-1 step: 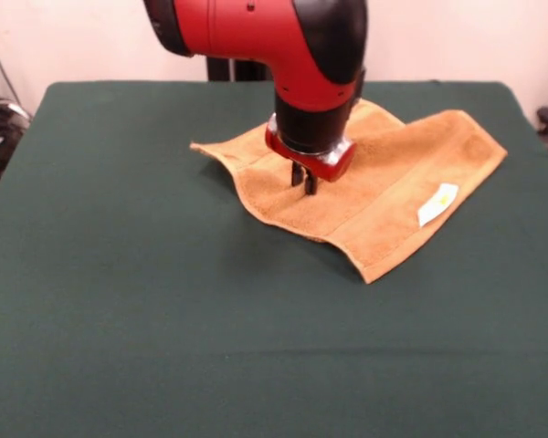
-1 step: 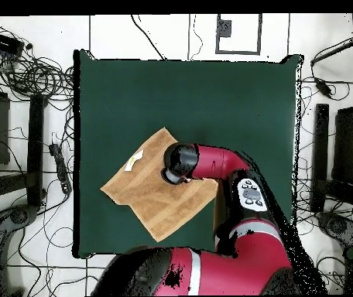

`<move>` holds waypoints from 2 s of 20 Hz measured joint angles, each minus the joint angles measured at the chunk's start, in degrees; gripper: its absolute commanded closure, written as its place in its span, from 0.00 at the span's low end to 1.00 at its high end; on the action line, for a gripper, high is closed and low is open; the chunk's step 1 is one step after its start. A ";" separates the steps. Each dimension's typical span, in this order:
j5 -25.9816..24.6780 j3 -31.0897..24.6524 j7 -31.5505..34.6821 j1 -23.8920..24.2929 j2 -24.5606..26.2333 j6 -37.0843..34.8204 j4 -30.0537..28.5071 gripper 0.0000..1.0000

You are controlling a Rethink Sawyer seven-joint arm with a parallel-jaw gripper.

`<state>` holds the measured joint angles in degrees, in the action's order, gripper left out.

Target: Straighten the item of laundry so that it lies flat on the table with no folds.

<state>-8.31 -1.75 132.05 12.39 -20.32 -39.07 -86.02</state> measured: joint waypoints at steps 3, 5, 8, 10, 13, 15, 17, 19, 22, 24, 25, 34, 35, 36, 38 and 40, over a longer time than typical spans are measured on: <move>-1.00 -1.00 0.00 0.75 0.08 -1.20 0.51 1.00; -1.69 -1.58 0.00 1.11 0.14 -1.95 0.86 1.00; -2.96 -2.04 0.00 1.15 0.17 -2.89 1.44 1.00; -3.50 -2.10 0.00 1.08 0.16 -3.08 1.67 1.00; -4.35 -2.13 0.00 1.05 -0.01 -3.01 1.88 1.00; -5.68 -2.11 0.00 1.13 -0.18 -2.89 2.56 1.00; -6.72 -2.10 0.00 1.27 -0.26 -2.58 3.26 1.00; -7.48 -2.10 0.00 1.46 -0.32 -2.18 3.89 1.00; -8.90 -2.10 0.00 2.13 -0.55 -0.91 5.24 1.00; -9.62 -2.10 0.00 2.65 -0.74 -0.09 6.03 1.00; -10.02 -2.09 0.00 3.11 -0.91 0.47 6.57 1.00; -12.45 -2.07 0.00 5.69 -1.47 4.44 10.42 0.00; -12.53 -2.06 0.00 5.75 -1.49 4.80 10.52 0.00; -12.60 -2.06 0.00 5.87 -1.51 5.62 10.55 0.00; -12.69 -1.97 0.00 6.17 -1.51 8.89 10.52 0.00; -12.70 -1.67 0.00 6.18 -1.54 12.35 10.34 0.00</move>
<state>-21.00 -3.42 132.05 18.58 -21.86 -26.72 -75.68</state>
